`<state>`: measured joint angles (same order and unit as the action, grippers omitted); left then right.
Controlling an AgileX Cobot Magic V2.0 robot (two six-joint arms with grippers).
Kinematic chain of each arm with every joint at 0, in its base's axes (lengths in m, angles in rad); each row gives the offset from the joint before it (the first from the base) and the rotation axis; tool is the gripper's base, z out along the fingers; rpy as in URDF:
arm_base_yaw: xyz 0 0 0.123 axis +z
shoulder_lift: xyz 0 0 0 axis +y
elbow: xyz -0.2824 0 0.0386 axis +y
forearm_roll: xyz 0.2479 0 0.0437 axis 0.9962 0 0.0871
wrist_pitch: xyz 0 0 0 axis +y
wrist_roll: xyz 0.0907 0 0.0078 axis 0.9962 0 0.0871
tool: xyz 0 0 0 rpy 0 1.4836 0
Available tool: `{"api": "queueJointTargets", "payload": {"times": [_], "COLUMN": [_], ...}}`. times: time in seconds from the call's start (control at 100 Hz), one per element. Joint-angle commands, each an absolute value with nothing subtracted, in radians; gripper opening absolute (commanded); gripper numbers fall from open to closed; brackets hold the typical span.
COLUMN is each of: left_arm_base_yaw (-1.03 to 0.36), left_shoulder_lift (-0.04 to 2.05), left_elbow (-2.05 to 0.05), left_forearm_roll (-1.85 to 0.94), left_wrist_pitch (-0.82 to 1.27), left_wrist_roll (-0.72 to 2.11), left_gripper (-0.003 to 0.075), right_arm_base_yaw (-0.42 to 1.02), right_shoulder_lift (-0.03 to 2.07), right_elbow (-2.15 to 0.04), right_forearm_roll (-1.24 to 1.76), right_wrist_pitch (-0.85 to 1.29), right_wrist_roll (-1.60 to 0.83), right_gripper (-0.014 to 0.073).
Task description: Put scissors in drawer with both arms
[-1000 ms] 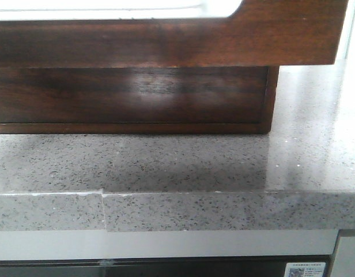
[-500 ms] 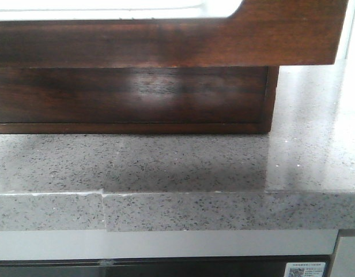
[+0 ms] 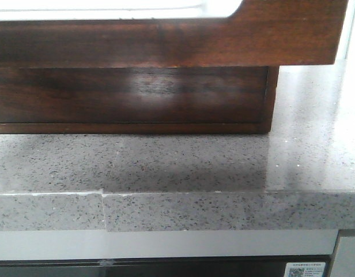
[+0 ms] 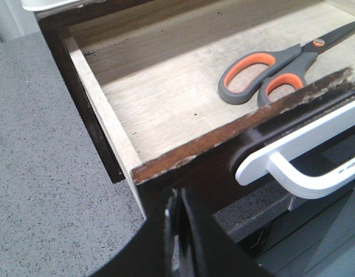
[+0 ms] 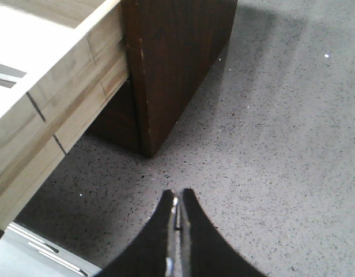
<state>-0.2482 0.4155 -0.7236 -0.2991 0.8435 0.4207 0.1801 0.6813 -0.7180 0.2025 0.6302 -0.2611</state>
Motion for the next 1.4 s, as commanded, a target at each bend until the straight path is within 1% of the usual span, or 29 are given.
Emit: {"api": "queueJointTargets", "payload": {"times": [0.0,0.08,0.16,0.3,0.31,0.43,0.52,0.63,0.82,0.87,1.24,1.39], "left_arm_base_yaw": [-0.255,-0.255,-0.255,-0.227,-0.224,-0.191,-0.158,-0.107,-0.061,-0.059,-0.066,-0.031], "left_shoulder_lift": [0.433,0.433,0.428,0.365,0.355,0.255,0.179,0.094,-0.012,-0.032,-0.036,-0.036], "left_elbow": [-0.750,-0.750,-0.733,-0.592,-0.572,-0.375,-0.254,-0.126,0.035,0.030,0.032,0.032], "left_forearm_roll": [-0.318,-0.310,-0.213,-0.084,-0.079,-0.064,-0.064,-0.064,-0.069,-0.062,-0.019,-0.023], "left_wrist_pitch": [0.768,0.772,0.755,0.514,0.472,0.255,0.150,0.069,-0.012,0.036,0.007,0.007], "left_wrist_roll": [0.409,0.409,0.393,0.223,0.213,0.149,0.082,0.041,-0.030,-0.040,-0.042,-0.042], "left_gripper": [-0.0020,-0.0020,-0.0020,-0.0020,-0.0020,-0.0020,-0.0020,-0.0020,-0.0020,-0.0020,-0.0020,-0.0020], "right_arm_base_yaw": [0.171,0.171,0.171,0.171,0.171,0.171,0.171,0.171,0.171,0.171,0.171,0.171], "right_shoulder_lift": [0.675,0.675,0.675,0.675,0.675,0.675,0.675,0.675,0.675,0.675,0.675,0.675], "right_elbow": [-0.742,-0.742,-0.742,-0.742,-0.742,-0.742,-0.742,-0.742,-0.742,-0.742,-0.742,-0.742], "right_forearm_roll": [0.215,0.215,0.215,0.215,0.215,0.215,0.215,0.215,0.215,0.215,0.215,0.215], "right_wrist_pitch": [0.564,0.564,0.564,0.564,0.564,0.564,0.564,0.564,0.564,0.564,0.562,0.562], "right_wrist_roll": [-0.262,-0.262,-0.262,-0.262,-0.262,-0.262,-0.262,-0.262,-0.262,-0.262,-0.262,-0.262], "right_gripper": [-0.0069,-0.0069,-0.0069,-0.0069,-0.0069,-0.0069,-0.0069,-0.0069,-0.0069,-0.0069,-0.0069,-0.0069]}}
